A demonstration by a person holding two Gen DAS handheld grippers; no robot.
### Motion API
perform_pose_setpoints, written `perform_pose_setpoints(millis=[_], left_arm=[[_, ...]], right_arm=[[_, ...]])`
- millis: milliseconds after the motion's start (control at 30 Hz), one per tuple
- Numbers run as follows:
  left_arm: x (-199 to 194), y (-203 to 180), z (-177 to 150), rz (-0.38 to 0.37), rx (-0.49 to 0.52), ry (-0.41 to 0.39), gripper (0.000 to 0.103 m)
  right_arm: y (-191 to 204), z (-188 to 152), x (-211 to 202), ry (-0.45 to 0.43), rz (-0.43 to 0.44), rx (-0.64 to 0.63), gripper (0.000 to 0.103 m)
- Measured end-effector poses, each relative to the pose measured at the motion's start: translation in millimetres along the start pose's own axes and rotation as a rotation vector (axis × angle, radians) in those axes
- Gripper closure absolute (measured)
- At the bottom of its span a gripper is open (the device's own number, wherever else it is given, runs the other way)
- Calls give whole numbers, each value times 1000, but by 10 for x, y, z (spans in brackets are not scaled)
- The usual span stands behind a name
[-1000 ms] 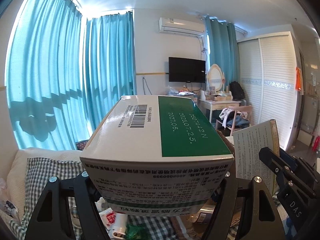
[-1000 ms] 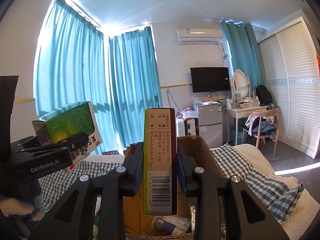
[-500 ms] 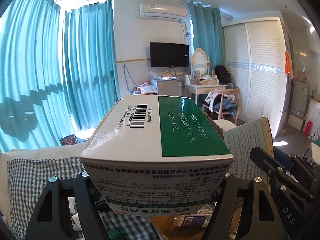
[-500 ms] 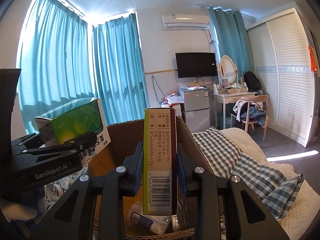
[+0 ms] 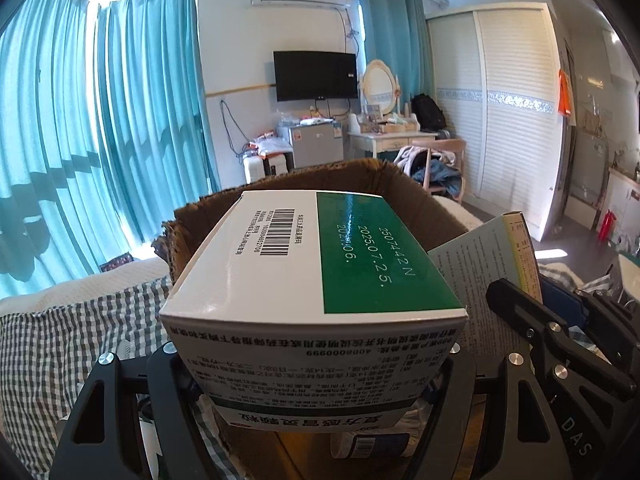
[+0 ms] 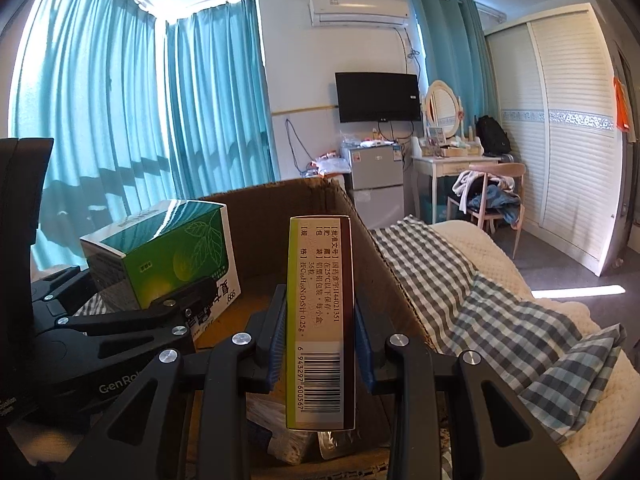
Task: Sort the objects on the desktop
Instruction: 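Open both tools to drop the two boxes into the cardboard box, then move both tools back over the remaining items on the bed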
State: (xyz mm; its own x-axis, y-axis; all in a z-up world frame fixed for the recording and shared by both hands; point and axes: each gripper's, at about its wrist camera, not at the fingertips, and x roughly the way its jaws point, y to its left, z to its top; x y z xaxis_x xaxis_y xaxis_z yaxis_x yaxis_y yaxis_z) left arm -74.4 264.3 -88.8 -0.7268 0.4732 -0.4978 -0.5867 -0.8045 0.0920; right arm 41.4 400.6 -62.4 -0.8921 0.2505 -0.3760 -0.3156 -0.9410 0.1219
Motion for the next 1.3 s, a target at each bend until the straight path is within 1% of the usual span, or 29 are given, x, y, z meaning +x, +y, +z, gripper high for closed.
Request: perform_pose_setpoints(millis=[167, 300, 333, 400, 433, 467, 533, 633, 733, 900, 1100, 1167, 1300], left_arm=[[70, 29, -56, -30, -30, 38, 23], [63, 62, -48, -19, -39, 45, 22], [56, 79, -42, -17, -44, 46, 20], [29, 91, -21, 4, -49, 40, 14], [-1, 97, -10, 11, -50, 37, 11], [-34, 106, 1, 12, -51, 32, 11], [-103, 122, 28, 13, -54, 22, 11], [-230, 142, 73, 25, -55, 5, 11], [-333, 165, 109, 36, -58, -3, 8], [-553, 168, 104, 57, -59, -19, 8], [-859, 223, 158, 85, -79, -58, 3], [-952, 249, 162, 92, -84, -70, 1], [-1184, 320, 138, 123, -92, -91, 0]], right_arm=[[23, -88, 159, 38, -20, -17, 73], [35, -87, 189, 51, -45, -27, 72], [38, -90, 174, 50, -44, -28, 72], [19, -90, 128, 37, -39, -23, 72], [17, -76, 91, 26, -44, -24, 70], [7, -71, 77, 18, -50, -25, 66], [-9, -50, 6, 1, -52, -22, 62], [-47, -8, -85, -6, -47, -8, 61], [-95, 21, -156, -7, -32, 18, 61], [-123, 79, -346, -33, -31, 19, 61], [-93, 200, -604, -84, -15, 17, 61], [-68, 227, -637, -94, -7, 20, 61], [18, 255, -705, -104, -7, 8, 61]])
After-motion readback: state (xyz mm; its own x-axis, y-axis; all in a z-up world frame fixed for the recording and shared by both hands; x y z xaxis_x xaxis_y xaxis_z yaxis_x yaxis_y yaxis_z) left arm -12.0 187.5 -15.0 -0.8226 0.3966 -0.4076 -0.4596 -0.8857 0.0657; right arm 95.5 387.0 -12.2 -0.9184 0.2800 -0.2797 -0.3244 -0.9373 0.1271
